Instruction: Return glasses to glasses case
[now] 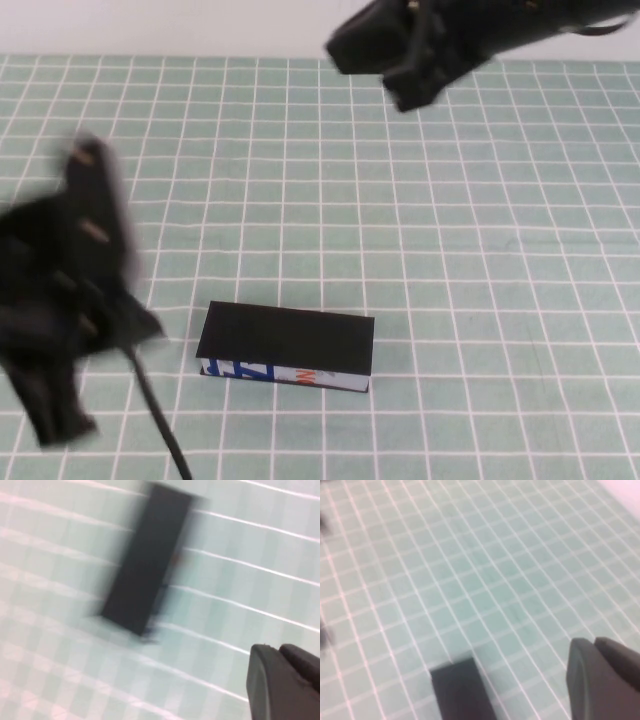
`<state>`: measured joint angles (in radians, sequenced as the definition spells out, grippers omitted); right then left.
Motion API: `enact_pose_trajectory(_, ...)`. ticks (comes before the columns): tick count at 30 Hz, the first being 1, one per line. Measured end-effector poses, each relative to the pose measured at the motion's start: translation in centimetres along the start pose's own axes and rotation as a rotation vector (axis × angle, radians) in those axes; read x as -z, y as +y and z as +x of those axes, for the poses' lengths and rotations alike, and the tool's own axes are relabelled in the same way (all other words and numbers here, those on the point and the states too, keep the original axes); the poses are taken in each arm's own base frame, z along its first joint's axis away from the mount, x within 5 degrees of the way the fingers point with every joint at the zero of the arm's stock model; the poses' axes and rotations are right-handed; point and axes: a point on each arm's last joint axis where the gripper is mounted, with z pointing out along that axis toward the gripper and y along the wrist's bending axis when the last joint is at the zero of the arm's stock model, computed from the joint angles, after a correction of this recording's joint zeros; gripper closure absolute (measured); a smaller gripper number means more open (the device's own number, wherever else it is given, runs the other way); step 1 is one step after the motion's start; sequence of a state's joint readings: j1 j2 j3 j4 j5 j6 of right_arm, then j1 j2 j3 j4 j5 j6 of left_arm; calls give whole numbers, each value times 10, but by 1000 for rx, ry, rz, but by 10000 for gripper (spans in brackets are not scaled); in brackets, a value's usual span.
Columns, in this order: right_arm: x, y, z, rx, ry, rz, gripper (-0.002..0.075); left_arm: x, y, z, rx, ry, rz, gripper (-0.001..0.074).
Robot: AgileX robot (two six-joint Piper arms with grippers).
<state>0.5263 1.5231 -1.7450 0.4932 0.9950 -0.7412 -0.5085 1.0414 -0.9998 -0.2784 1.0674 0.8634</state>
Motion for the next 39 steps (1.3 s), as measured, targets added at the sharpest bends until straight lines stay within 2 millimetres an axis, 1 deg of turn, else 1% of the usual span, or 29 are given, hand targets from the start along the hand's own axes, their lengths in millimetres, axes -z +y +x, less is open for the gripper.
enact_pose_trajectory(2, 12, 4, 4, 2, 10, 40, 737, 22, 5, 6, 53, -68, -123, 737)
enact_pose_trajectory(4, 19, 8, 14, -11, 37, 83, 737, 44, 8, 14, 105, -129, -244, 737)
enact_pose_trajectory(6, 29, 12, 27, -35, 52, 139, 737, 67, 5, 23, 147, -182, -362, 737)
enact_pose_trajectory(8, 39, 17, 40, -70, 46, 199, 737, 83, -1, 28, 177, -220, -438, 737)
enact_pose_trajectory(10, 53, 23, 55, -123, 13, 262, 737, 96, -11, 30, 191, -268, -484, 737)
enact_pose_trajectory(12, 72, 32, 67, -163, -44, 315, 737, 104, -21, 31, 192, -310, -504, 737)
enact_pose_trajectory(14, 87, 43, 80, -186, -100, 360, 737, 111, -28, 32, 196, -342, -528, 737)
enact_pose_trajectory(16, 102, 57, 96, -193, -151, 387, 737, 119, -36, 34, 210, -392, -569, 737)
enact_pose_trajectory(20, 120, 82, 129, -243, -221, 412, 737, 121, -56, 44, 264, -515, -626, 737)
enact_pose_trajectory(23, 129, 98, 155, -266, -271, 432, 737, 112, -70, 55, 301, -588, -630, 737)
enact_pose_trajectory(27, 130, 109, 192, -271, -279, 482, 737, 86, -79, 71, 423, -642, -566, 737)
enact_pose_trajectory(31, 128, 114, 224, -312, -251, 552, 737, 62, -80, 80, 542, -679, -488, 737)
enact_pose_trajectory(35, 127, 118, 244, -368, -254, 581, 737, 53, -78, 84, 573, -680, -479, 737)
enact_pose_trajectory(39, 129, 120, 247, -375, -261, 590, 737, 53, -78, 84, 591, -699, -475, 737)
